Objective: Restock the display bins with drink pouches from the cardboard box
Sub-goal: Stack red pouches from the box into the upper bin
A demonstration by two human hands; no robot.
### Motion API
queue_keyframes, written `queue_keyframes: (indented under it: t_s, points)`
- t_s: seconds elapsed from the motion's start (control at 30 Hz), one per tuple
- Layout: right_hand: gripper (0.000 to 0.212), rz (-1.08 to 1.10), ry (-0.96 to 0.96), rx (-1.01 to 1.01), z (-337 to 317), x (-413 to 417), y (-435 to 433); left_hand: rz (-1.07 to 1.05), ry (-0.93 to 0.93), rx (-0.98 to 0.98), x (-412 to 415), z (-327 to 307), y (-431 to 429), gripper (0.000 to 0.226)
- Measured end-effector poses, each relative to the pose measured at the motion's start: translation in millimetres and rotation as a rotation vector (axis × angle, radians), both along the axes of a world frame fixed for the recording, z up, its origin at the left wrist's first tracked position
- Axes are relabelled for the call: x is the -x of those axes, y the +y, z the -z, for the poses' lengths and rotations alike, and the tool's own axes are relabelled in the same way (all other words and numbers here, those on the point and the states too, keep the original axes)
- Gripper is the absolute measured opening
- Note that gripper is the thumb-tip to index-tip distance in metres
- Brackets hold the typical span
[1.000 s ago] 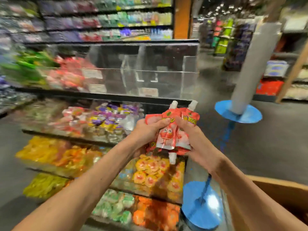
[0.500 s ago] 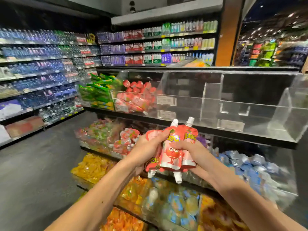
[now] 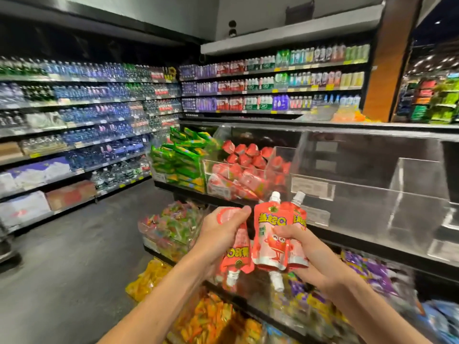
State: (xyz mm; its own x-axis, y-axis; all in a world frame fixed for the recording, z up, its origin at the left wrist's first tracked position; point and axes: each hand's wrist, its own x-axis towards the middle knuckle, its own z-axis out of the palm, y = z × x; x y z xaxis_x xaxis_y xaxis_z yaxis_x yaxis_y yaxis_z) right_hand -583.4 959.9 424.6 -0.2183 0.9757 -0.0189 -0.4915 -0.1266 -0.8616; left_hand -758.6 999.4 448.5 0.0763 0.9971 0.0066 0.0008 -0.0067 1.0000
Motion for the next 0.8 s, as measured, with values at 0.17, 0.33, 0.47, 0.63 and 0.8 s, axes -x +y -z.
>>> queue_keyframes:
  t_s: [0.17, 0.33, 0.47, 0.63, 0.8]
  points:
    - [0.060, -0.015, -0.021, -0.029, -6, 14, 54, -0.011, 0.052, -0.087, 24, -17, 52, 0.009]
    - [0.044, 0.058, -0.091, -0.092, -22, 26, 94, 0.124, 0.204, -0.153, 50, -29, 108, 0.008]
    - [0.023, 0.205, -0.128, -0.105, -33, 29, 121, 0.193, 0.279, -0.246, 72, -49, 166, 0.005]
    - [0.027, 0.457, -0.169, -0.073, -53, 31, 147, 0.216, 0.215, -0.368, 77, -91, 255, 0.010]
    - [0.034, 0.655, -0.113, -0.130, -76, 44, 161, 0.307, 0.415, -0.479, 34, -91, 332, 0.016]
